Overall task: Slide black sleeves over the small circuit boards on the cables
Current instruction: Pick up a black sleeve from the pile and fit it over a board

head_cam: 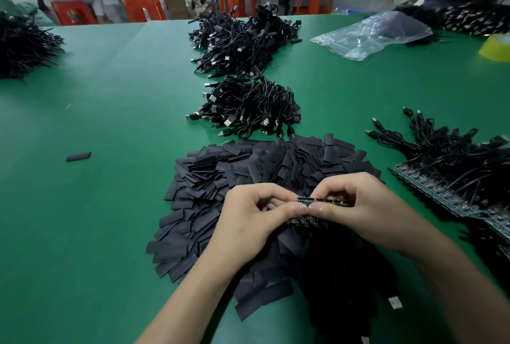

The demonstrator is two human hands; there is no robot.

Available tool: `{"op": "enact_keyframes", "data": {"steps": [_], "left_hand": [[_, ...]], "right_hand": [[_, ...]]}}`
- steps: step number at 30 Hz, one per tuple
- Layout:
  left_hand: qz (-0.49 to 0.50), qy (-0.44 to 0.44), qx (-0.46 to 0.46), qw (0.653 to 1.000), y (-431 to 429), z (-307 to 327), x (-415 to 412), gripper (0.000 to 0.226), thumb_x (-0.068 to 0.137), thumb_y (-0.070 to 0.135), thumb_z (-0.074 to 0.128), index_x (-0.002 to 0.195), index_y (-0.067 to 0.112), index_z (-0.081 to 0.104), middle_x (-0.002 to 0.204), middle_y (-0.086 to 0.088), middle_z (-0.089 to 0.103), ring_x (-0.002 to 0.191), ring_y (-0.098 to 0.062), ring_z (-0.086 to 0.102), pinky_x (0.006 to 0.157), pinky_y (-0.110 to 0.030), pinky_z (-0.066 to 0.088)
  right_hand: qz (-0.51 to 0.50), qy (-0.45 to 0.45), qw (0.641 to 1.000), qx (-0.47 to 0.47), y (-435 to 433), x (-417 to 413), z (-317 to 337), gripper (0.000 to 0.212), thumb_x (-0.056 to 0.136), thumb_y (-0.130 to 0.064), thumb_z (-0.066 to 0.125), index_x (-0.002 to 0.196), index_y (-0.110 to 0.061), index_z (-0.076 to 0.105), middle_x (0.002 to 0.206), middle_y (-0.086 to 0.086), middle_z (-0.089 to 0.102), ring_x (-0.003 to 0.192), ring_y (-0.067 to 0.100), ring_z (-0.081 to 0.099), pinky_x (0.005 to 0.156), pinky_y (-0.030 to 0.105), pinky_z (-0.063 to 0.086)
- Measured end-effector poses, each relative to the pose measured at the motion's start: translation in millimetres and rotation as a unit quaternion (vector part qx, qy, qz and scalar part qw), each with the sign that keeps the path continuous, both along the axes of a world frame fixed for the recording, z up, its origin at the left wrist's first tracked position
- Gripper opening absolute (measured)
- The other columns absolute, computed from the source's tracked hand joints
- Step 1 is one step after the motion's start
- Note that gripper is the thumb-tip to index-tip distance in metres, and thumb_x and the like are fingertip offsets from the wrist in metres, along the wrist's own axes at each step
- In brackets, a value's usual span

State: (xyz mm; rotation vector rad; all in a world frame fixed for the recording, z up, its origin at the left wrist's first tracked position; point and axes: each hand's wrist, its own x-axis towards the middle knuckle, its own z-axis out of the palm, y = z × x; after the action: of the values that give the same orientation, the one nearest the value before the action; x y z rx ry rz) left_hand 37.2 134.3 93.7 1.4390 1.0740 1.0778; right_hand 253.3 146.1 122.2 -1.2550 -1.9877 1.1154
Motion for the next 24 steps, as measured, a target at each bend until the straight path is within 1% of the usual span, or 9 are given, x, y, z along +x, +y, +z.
{"op": "enact_keyframes", "data": {"steps": [3,4,7,9,11,14,17,20,24], "left_hand": [[-0.016,-0.014,-0.021,1.000,0.9,2.4,-2.6,0.007,0.076,0.024,0.088,0.078,0.027,0.082,0.066,-0.001,0.072,0.059,-0.007,0.059,0.061,-0.016,0.047],[-0.020,-0.028,-0.030,0.999,0.8,3.6,-3.0,0.006,0.075,0.024,0.087,0.078,0.023,0.082,0.066,-0.001,0.072,0.058,-0.007,0.060,0.060,-0.015,0.047],[-0.032,-0.055,-0.048,0.997,0.3,6.2,-3.3,0.009,0.074,0.024,0.082,0.078,0.017,0.080,0.066,-0.002,0.072,0.058,-0.007,0.061,0.060,-0.014,0.047],[-0.045,-0.062,-0.056,0.995,0.1,7.3,-3.8,0.008,0.074,0.022,0.081,0.078,0.016,0.079,0.065,-0.002,0.071,0.057,-0.007,0.061,0.059,-0.014,0.047],[-0.057,-0.071,-0.061,0.994,0.3,8.2,-5.3,0.009,0.075,0.020,0.080,0.079,0.012,0.078,0.064,0.000,0.070,0.056,-0.005,0.060,0.058,-0.013,0.046],[-0.066,-0.071,-0.065,0.993,-0.1,9.7,-6.3,0.008,0.076,0.019,0.078,0.080,0.011,0.077,0.063,0.002,0.070,0.055,-0.004,0.059,0.058,-0.011,0.045],[-0.069,-0.072,-0.070,0.993,-1.1,10.4,-5.7,0.007,0.076,0.018,0.078,0.079,0.012,0.077,0.063,0.002,0.069,0.055,-0.004,0.059,0.057,-0.011,0.045],[-0.072,-0.069,-0.074,0.992,-1.8,11.4,-5.4,0.010,0.076,0.019,0.077,0.080,0.010,0.077,0.063,0.002,0.069,0.055,-0.004,0.058,0.058,-0.011,0.045],[-0.075,-0.066,-0.073,0.992,-1.5,13.0,-5.0,0.010,0.076,0.019,0.076,0.080,0.010,0.076,0.061,0.004,0.068,0.055,-0.003,0.058,0.058,-0.011,0.045]], "right_hand": [[0.012,0.046,0.999,0.001,-1.3,-2.5,-6.7,0.006,0.086,-0.033,0.074,0.085,-0.028,0.075,0.074,-0.008,0.071,0.068,0.000,0.062,0.064,0.016,0.044],[0.018,0.054,0.998,0.003,-1.3,-2.7,-8.3,0.005,0.087,-0.030,0.074,0.086,-0.026,0.075,0.077,-0.005,0.072,0.070,0.004,0.065,0.066,0.018,0.047],[0.028,0.073,0.997,0.001,-0.9,-3.3,-11.1,0.005,0.089,-0.028,0.073,0.088,-0.024,0.075,0.083,0.003,0.073,0.077,0.021,0.069,0.072,0.033,0.052],[0.032,0.092,0.995,-0.010,-0.8,-3.8,-12.8,0.005,0.089,-0.027,0.073,0.088,-0.022,0.075,0.084,0.005,0.074,0.079,0.025,0.069,0.074,0.035,0.053],[0.037,0.107,0.993,-0.019,-1.0,-4.3,-14.3,0.006,0.089,-0.026,0.073,0.089,-0.020,0.075,0.085,0.007,0.074,0.079,0.019,0.069,0.075,0.033,0.053],[0.042,0.113,0.992,-0.023,-1.9,-4.5,-15.5,0.005,0.089,-0.026,0.073,0.090,-0.021,0.075,0.085,0.006,0.074,0.079,0.012,0.068,0.075,0.027,0.052],[0.042,0.127,0.991,-0.027,-3.8,-3.7,-17.2,0.006,0.089,-0.025,0.074,0.091,-0.019,0.075,0.086,0.006,0.074,0.079,0.011,0.069,0.076,0.025,0.053],[0.039,0.144,0.988,-0.031,-4.9,-3.7,-18.9,0.014,0.088,-0.029,0.074,0.091,-0.016,0.075,0.086,0.007,0.074,0.079,0.012,0.068,0.076,0.024,0.053],[0.039,0.152,0.987,-0.039,-4.4,-4.3,-21.1,0.011,0.088,-0.026,0.074,0.091,-0.016,0.075,0.085,0.005,0.074,0.079,0.010,0.068,0.075,0.021,0.053]]}}
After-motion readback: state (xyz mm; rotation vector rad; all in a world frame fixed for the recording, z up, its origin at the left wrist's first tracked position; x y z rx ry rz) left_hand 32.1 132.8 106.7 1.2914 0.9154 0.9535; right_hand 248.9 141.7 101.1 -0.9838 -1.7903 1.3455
